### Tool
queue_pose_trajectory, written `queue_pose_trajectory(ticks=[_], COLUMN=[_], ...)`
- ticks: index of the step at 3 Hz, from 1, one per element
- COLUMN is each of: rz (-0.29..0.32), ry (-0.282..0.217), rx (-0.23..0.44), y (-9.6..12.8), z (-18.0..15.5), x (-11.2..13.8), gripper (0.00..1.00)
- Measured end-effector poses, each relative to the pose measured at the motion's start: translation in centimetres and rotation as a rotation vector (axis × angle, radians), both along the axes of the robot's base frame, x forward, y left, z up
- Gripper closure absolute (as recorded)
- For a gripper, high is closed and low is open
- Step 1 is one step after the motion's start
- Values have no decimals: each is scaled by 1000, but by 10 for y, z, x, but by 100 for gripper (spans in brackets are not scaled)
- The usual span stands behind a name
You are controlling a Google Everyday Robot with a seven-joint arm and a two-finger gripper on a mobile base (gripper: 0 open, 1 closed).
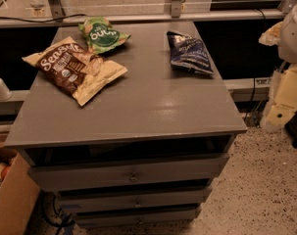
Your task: Pick brown chip bag
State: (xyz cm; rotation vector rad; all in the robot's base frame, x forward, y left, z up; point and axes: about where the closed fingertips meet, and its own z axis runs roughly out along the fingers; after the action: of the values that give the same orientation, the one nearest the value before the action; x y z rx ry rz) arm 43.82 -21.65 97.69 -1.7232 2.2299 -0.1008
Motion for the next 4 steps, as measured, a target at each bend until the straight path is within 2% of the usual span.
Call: queue_pose_trajectory(ticks=[1, 2, 3, 4], rz=[0, -3, -7, 17], ry=[0, 1, -22, -79], rx=[0, 28, 117, 230], y=[0, 1, 24, 69], z=[0, 1, 2, 10], x=[0, 3, 15, 40], gripper=[0, 0, 0, 0])
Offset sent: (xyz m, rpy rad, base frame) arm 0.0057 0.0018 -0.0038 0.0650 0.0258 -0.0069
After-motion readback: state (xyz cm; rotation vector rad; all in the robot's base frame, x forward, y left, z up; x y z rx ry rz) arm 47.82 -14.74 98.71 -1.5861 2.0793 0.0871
